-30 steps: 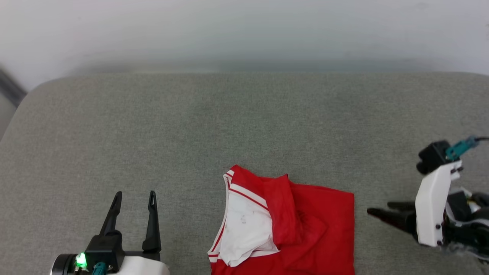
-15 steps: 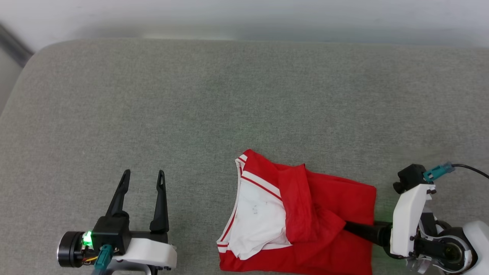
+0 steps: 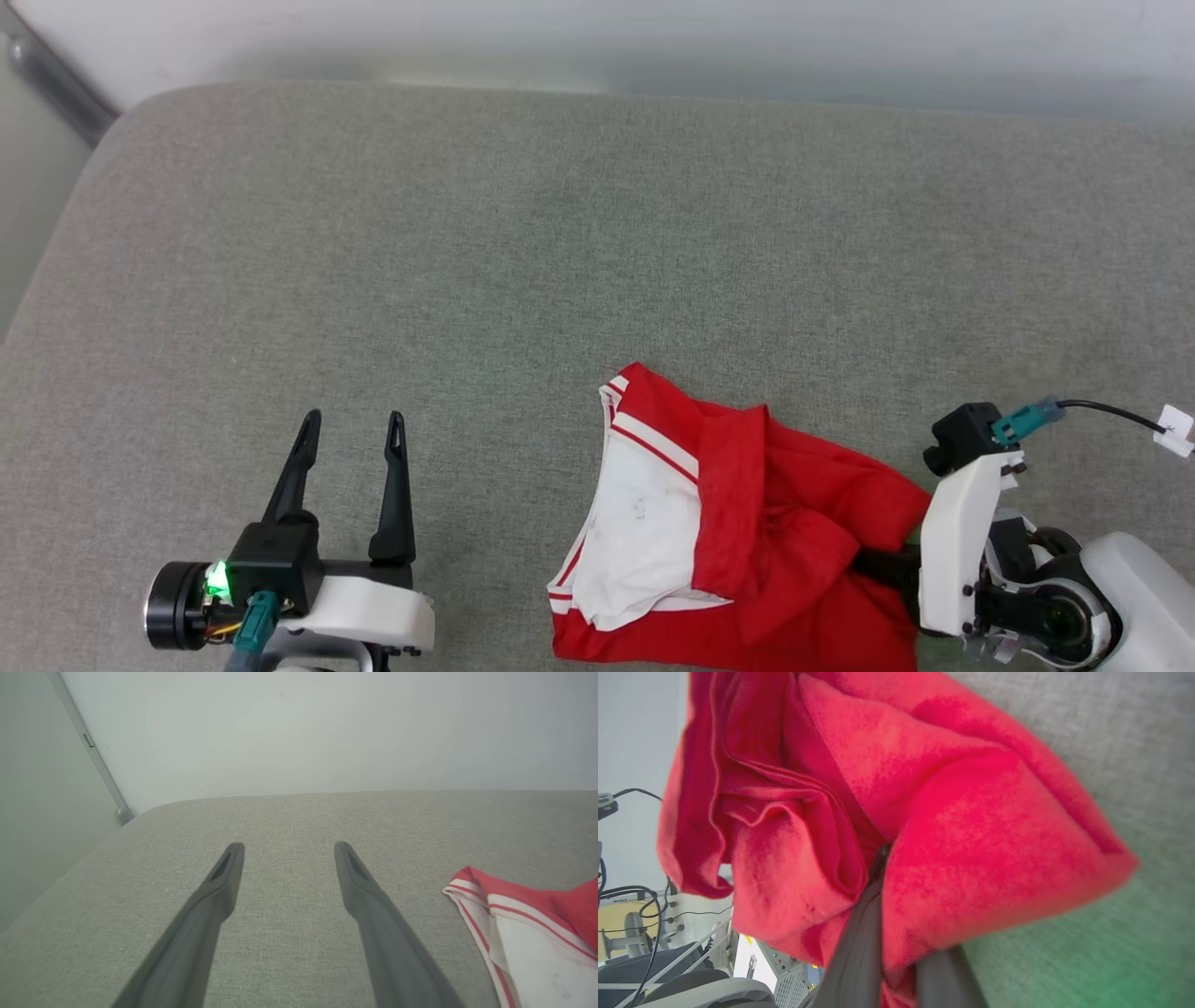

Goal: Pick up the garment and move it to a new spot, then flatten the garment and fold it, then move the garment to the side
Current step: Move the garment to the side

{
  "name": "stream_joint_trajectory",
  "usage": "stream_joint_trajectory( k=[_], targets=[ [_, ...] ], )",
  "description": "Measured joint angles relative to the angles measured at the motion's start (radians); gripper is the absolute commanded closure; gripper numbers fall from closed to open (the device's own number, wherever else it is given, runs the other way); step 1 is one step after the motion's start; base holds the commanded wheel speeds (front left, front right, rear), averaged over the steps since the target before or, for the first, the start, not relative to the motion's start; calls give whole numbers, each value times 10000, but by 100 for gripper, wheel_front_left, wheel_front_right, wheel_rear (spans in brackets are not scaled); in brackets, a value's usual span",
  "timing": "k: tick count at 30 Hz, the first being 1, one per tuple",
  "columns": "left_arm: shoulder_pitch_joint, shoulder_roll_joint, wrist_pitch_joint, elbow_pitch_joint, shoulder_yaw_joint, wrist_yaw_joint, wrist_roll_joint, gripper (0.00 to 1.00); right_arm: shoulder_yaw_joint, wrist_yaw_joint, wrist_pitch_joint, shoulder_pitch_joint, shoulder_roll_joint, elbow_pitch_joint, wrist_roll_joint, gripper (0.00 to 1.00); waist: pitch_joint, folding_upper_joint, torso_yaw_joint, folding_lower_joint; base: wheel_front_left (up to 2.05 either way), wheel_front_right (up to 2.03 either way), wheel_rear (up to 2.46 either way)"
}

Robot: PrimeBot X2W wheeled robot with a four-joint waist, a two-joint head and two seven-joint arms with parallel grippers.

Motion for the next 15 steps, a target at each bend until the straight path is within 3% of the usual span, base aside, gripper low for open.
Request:
stream_joint_trajectory(
  k=[7,15],
  targets=[
    [447,-2,-2,-6,58,81,-31,0,1101,-8,-303,-700,-686,-1022,-109,100,-528,0,-267,0,0,0,0],
    [1021,-4,-2,-186,378,284,-205,0,2150,-8,36,-1940,-2165,-2527,-537,100,-881,0,-1545,0,0,0,0]
  ],
)
